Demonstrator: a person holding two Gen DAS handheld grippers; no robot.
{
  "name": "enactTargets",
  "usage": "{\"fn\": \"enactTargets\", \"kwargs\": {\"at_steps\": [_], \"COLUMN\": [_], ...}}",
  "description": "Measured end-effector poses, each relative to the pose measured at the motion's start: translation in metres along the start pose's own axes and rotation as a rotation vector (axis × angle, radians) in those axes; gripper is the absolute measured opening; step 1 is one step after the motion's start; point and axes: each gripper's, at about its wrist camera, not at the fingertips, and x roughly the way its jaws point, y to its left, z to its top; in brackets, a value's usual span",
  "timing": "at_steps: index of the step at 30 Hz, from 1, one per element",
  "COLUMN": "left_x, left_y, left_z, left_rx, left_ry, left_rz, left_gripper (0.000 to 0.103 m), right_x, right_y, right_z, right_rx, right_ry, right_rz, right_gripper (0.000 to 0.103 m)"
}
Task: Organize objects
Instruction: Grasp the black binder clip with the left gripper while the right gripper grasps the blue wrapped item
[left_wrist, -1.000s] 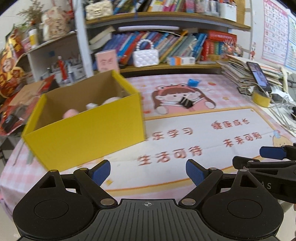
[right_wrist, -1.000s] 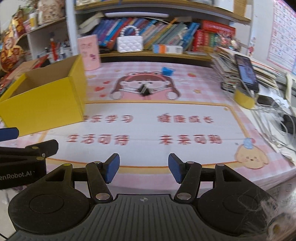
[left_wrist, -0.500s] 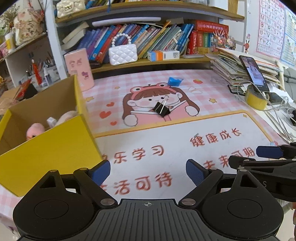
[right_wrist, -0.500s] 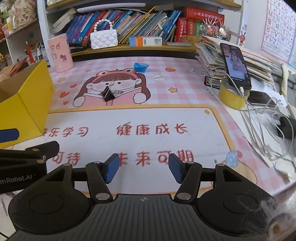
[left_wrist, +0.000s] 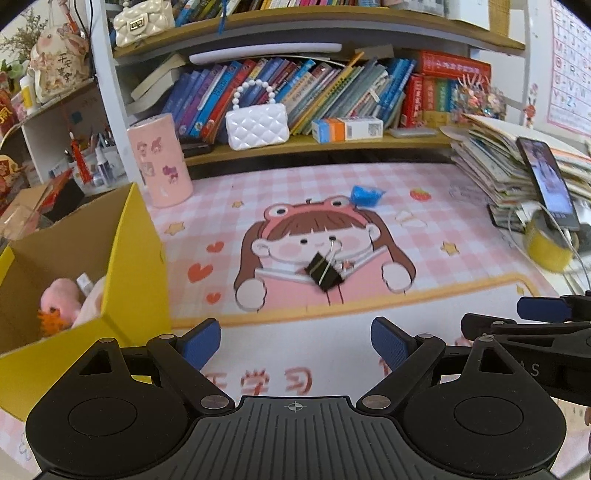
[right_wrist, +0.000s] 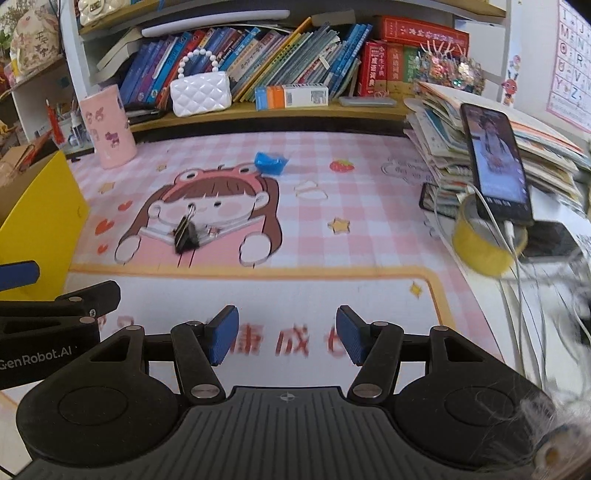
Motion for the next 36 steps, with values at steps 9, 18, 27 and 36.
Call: {"fn": "enactTargets", "kwargs": {"at_steps": [9, 18, 27, 36], "left_x": [0.046, 0.091, 0.125, 0.126], "left_y": [-0.01, -0.02, -0.043, -0.042], "left_z": [0.029, 0.045, 0.049, 0.051], "left_rx": [-0.058, -0.075, -0.015, -0.006], "left_ry": [0.027, 0.06, 0.073, 0.05], "left_rz": [0.015, 0.03, 0.087, 0.108], "left_gripper": [0.079, 0.066, 0.034, 0.005], "right_x": [0.037, 0.067, 0.094, 0.117], "right_y": [-0.015, -0.031, -0.043, -0.04], "right_z": [0.047, 0.083, 0.108, 0.119], "right_rx": [-0.026, -0.006, 0.009, -0.026], "right_ry": [-0.05, -0.083, -0.094, -0.085], "right_rz": [0.042, 0.055, 0.078, 0.105], "right_gripper": [0.056, 0.058, 0.068, 0.071]}}
